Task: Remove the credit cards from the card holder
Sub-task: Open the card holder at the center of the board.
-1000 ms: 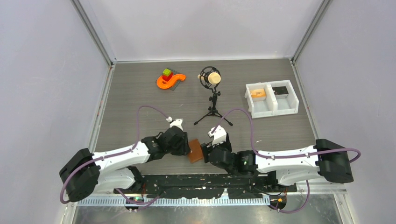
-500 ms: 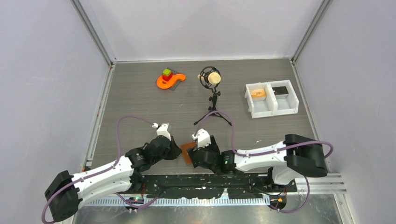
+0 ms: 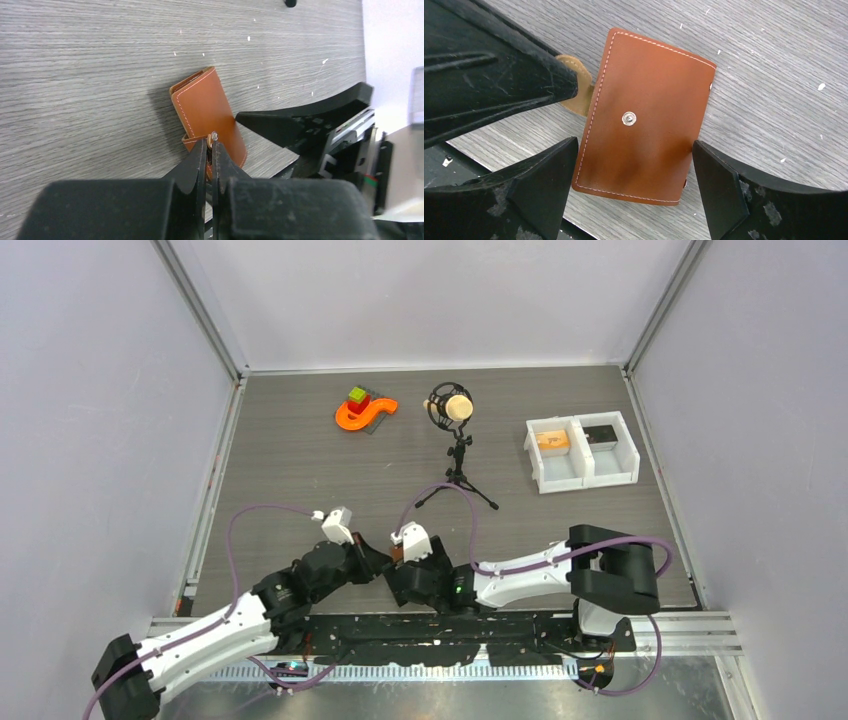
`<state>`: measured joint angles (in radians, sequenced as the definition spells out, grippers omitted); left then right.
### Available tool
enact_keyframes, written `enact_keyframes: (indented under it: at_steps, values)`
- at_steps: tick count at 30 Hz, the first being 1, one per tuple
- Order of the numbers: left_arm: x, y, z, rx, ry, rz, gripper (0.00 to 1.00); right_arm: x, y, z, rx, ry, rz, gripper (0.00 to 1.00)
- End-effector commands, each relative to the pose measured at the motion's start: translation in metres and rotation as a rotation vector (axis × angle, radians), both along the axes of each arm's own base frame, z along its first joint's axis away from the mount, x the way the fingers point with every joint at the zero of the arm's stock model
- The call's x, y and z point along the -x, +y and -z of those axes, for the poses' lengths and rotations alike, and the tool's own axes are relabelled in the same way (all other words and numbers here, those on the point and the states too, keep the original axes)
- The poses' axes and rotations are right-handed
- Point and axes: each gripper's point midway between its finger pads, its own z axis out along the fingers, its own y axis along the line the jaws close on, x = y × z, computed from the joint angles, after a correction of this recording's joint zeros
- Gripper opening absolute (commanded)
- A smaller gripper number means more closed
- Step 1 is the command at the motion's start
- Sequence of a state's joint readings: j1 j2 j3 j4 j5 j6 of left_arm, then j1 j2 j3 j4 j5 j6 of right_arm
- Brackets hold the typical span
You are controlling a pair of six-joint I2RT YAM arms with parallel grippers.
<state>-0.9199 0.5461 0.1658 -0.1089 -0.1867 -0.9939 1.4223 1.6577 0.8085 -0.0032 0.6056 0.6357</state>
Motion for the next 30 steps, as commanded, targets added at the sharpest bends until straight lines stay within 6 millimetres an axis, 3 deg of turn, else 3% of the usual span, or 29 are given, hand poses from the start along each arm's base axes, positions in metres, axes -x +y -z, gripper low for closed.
enact_keyframes:
  at_steps: [1,5,10,18,22,30]
  values:
    - [-0.008,-0.003,-0.02,0.078,-0.047,-0.033,0.0,-0.001,0.013,-0.012,-0.029,-0.024,0.05,0.92]
    - [-0.008,0.001,-0.02,0.064,-0.048,-0.041,0.0,-0.005,0.004,-0.013,0.002,-0.049,0.086,0.86]
    - [-0.006,0.008,-0.012,0.014,-0.033,-0.052,0.0,-0.006,0.0,-0.025,-0.039,-0.06,0.103,0.72]
    - [-0.004,0.011,-0.003,-0.046,-0.02,-0.034,0.0,-0.003,-0.003,-0.04,-0.075,-0.051,0.088,0.68]
    - [-0.004,0.011,-0.002,-0.051,-0.017,-0.029,0.0,-0.007,-0.012,-0.043,-0.067,-0.078,0.108,0.56]
    - [-0.004,0.018,0.002,-0.084,-0.019,-0.044,0.0,-0.013,-0.04,-0.039,-0.018,-0.095,0.195,0.46]
